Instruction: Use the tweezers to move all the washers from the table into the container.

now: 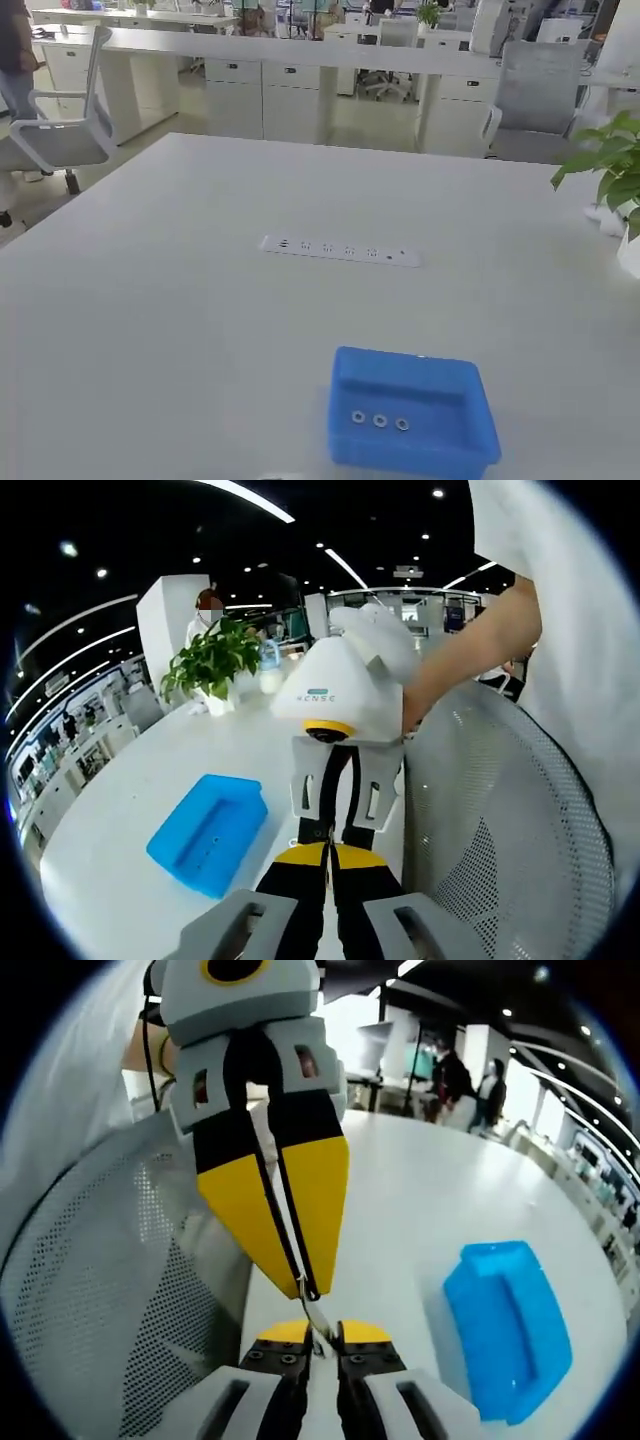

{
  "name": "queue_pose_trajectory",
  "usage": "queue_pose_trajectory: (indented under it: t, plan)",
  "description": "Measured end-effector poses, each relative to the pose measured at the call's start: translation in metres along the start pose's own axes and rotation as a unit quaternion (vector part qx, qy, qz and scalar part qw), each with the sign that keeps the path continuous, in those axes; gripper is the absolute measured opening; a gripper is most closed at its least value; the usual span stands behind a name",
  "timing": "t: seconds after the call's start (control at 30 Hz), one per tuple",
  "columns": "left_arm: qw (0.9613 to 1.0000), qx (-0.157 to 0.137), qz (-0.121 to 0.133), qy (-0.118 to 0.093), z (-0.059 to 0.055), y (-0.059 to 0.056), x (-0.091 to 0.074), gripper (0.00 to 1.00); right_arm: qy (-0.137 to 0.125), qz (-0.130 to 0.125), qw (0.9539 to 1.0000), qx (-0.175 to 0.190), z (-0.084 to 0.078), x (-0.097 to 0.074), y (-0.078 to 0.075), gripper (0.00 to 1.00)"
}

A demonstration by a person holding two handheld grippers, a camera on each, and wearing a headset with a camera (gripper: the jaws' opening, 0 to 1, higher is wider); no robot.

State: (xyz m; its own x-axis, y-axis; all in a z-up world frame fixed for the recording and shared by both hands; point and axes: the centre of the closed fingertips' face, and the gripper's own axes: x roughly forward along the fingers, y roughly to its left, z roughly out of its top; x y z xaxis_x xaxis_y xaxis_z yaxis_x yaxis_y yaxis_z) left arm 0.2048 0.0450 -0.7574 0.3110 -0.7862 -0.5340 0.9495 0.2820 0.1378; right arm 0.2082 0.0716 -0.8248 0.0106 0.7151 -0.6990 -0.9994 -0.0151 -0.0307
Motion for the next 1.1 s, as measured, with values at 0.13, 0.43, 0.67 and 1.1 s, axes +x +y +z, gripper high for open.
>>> queue_pose_trajectory:
  t: [0.13, 0.43, 0.67, 1.1]
  plan:
    - [1.0, 0.004, 0.001, 0.002, -0.001, 0.003, 0.0, 0.0, 0.033, 0.018, 0.9991, -0.018, -0.01, 0.0, 0.001, 0.07]
    - [1.0, -0.002, -0.001, -0.002, -0.001, 0.005, 0.0, 0.0, 0.046, 0.024, 0.9984, -0.02, -0.012, 0.0, 0.0, 0.07]
    - [1.0, 0.002, 0.004, -0.004, -0.001, 0.008, 0.0, 0.0, 0.037, 0.026, 0.9988, -0.015, -0.01, 0.0, 0.0, 0.05]
    - [0.9702, -0.217, 0.073, -0.079, -0.011, 0.02, -0.03, 0.26, 0.019, -0.012, 0.9962, 0.084, -0.019, -0.014, -0.013, 0.03]
